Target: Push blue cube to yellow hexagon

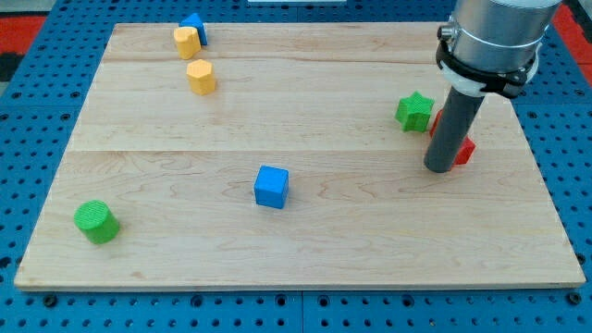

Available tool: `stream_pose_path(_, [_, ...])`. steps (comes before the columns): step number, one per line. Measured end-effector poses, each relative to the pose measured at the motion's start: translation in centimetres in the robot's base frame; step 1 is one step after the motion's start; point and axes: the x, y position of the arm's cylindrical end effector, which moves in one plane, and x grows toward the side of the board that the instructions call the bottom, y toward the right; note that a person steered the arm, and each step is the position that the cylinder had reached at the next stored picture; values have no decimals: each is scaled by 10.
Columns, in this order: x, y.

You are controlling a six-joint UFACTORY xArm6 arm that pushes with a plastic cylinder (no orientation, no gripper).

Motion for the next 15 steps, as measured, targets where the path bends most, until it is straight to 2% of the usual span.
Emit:
stream_pose_path(2, [60, -96])
stream_pose_path(3, [71, -144])
stream_pose_path(5, [30, -276])
stream_pose_path(6, [25, -279])
stream_pose_path(10, [15, -211])
stream_pose_path(13, [-88, -208])
stream_pose_path(15, [-143, -247])
